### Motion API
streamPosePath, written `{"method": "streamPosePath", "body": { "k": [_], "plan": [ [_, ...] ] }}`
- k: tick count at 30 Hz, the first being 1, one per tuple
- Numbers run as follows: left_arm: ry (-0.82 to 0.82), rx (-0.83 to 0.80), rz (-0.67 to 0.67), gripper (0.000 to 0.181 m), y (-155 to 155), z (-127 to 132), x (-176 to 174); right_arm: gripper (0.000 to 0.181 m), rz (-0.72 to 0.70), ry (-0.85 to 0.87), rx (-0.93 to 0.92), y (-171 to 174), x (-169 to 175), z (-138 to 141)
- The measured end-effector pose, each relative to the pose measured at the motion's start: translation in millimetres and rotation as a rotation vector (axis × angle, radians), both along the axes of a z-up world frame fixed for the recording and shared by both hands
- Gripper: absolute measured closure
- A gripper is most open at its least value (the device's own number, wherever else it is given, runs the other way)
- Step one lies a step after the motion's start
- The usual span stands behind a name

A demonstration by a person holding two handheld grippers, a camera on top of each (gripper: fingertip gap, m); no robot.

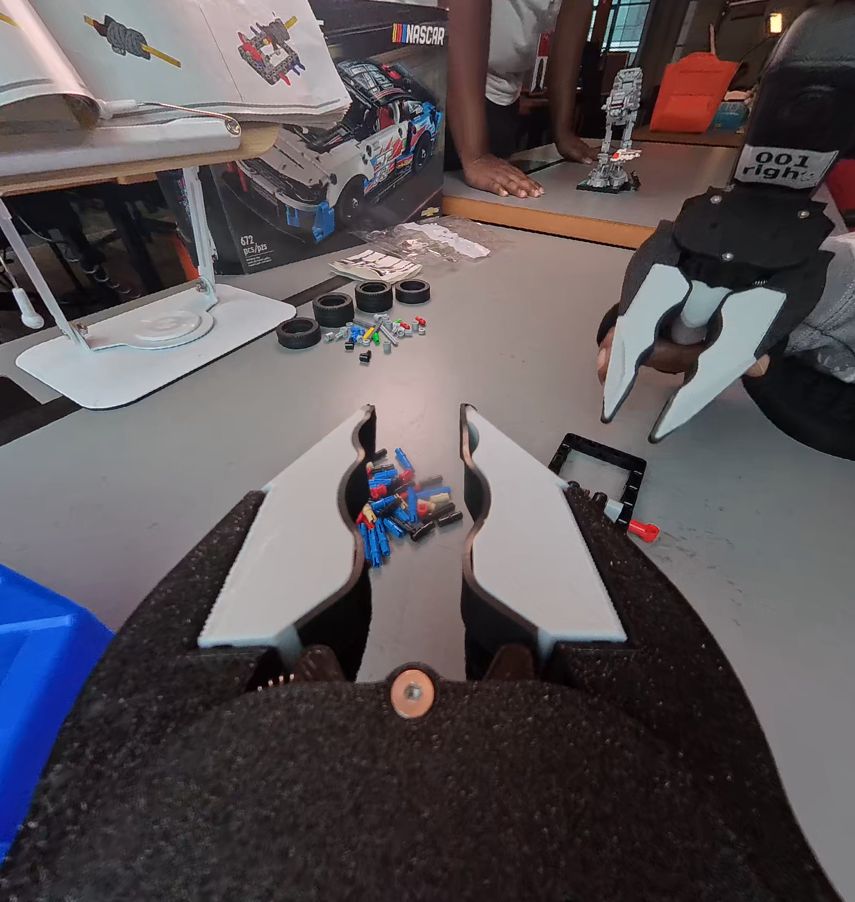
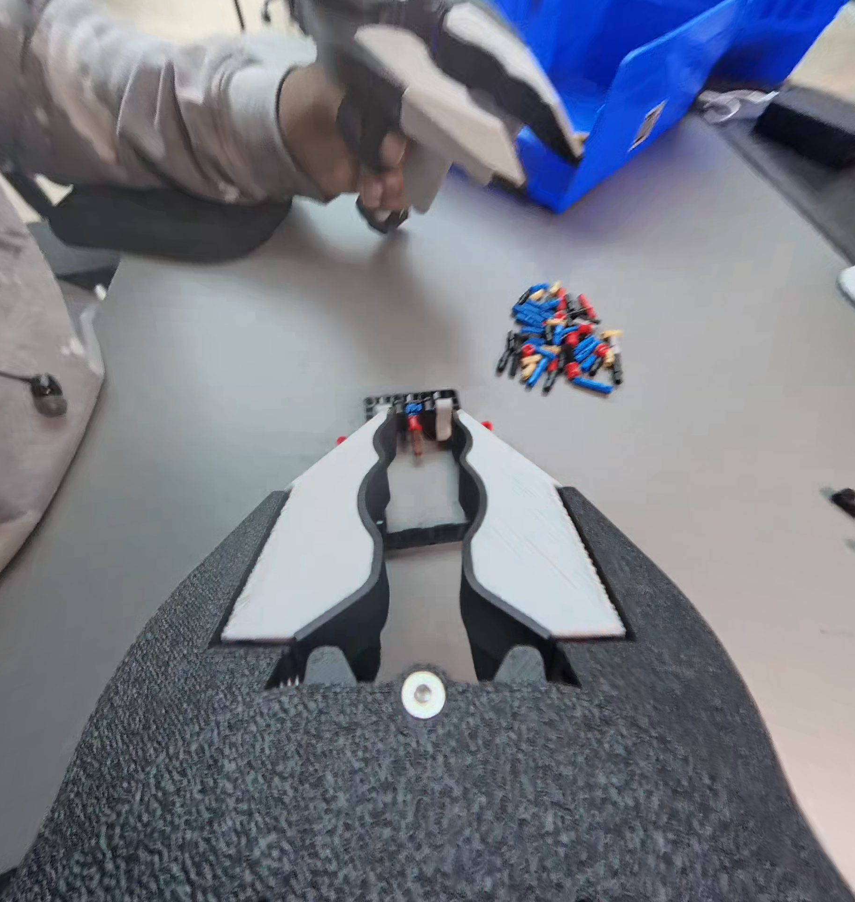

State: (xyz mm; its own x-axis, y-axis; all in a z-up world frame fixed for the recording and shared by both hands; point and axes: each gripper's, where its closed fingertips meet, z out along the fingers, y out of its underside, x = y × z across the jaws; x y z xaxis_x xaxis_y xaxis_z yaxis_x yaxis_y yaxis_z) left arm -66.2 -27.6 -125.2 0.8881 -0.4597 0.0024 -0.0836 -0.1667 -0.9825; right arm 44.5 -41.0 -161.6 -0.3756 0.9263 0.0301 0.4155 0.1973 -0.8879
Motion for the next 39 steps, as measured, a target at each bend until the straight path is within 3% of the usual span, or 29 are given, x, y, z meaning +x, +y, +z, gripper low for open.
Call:
{"method": "streamPosePath", "body": {
  "k": [4, 8, 16, 19, 23, 27, 29, 31, 34, 35, 39],
  "plan": [
    [0.019, 0.019, 0.024, 0.147, 2, 0, -2, 0.155, -0.244, 0.249, -0.072, 49, -8, 33],
    [0.033, 0.032, 0.049, 0.147, 5, 0, -5, 0.15, -0.458, 0.373, -0.127, 89, -3, 40],
    [0.017, 0.078, 0.15, 0.147, 10, 12, -26, 0.143, -0.566, 0.454, -0.105, 108, 5, 51],
    [0.033, 0.105, 0.216, 0.147, 26, 34, -48, 0.143, -0.577, 0.457, -0.118, 111, 6, 51],
    [0.012, 0.098, 0.279, 0.135, 70, 85, -80, 0.143, -0.582, 0.452, -0.118, 111, 5, 50],
    [-0.021, 0.097, 0.4, 0.114, 142, 136, -129, 0.143, -0.577, 0.444, -0.096, 107, 4, 49],
    [-0.073, 0.025, 0.467, 0.095, 186, 139, -159, 0.143, -0.575, 0.437, -0.082, 106, 3, 48],
    [-0.203, -0.107, 0.498, 0.07, 224, 124, -180, 0.143, -0.575, 0.434, -0.073, 105, 2, 47],
    [-0.449, -0.207, 0.494, 0.056, 254, 108, -189, 0.143, -0.578, 0.426, -0.047, 105, 4, 45],
    [-0.454, -0.178, 0.52, 0.063, 256, 110, -193, 0.143, -0.578, 0.424, -0.038, 105, 4, 45],
    [-0.381, -0.076, 0.543, 0.133, 251, 118, -190, 0.143, -0.563, 0.422, -0.034, 105, 4, 45]
  ]
}}
